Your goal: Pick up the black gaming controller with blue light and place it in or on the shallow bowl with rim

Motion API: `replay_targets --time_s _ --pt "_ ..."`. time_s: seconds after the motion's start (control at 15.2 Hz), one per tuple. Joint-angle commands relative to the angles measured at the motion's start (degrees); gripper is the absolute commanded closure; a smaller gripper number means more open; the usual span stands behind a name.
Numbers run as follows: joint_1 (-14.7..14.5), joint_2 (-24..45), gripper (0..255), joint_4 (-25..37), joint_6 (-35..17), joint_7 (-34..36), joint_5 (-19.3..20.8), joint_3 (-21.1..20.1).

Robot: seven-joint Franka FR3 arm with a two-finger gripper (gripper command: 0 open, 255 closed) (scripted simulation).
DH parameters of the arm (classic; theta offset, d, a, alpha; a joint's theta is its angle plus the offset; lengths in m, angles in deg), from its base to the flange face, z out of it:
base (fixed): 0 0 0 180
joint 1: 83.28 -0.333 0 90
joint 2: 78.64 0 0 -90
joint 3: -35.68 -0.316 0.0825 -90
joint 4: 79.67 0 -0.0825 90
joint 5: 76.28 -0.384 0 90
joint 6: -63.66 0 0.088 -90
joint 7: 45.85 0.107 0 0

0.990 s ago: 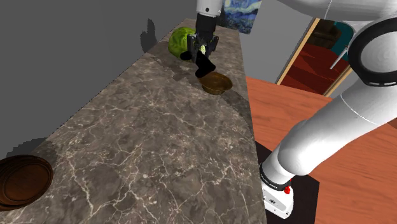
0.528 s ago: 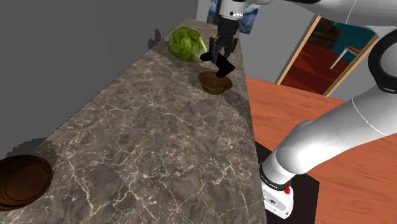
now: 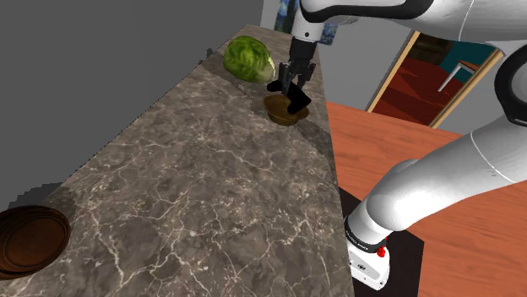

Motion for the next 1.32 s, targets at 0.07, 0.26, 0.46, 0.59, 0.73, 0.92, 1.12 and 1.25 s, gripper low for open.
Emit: replay_targets --time_s 0.07,0.26,0.46,0.59,0.73,0.92,1.12,1.25 --pt "0.0 0.0 255 -2.2 -2.3 0.0 0.0 0.0" --pt "0.0 0.1 255 -4.3 -4.5 -0.1 0.0 0.0" --pt "0.0 0.1 255 -4.3 -4.5 -0.1 0.0 0.0" --pt "0.0 0.1 255 -4.3 -4.5 -0.1 0.0 0.0" --pt "0.0 0.1 255 -4.3 -4.5 -0.1 0.0 0.0" --pt "0.0 -0.1 0 -4.5 -4.5 -0.2 0.0 0.1" --pt "0.0 0.1 0 -4.3 -4.5 -0.1 0.0 0.0" --pt "0.0 0.4 0 -0.2 -0.7 -0.1 0.0 0.1"
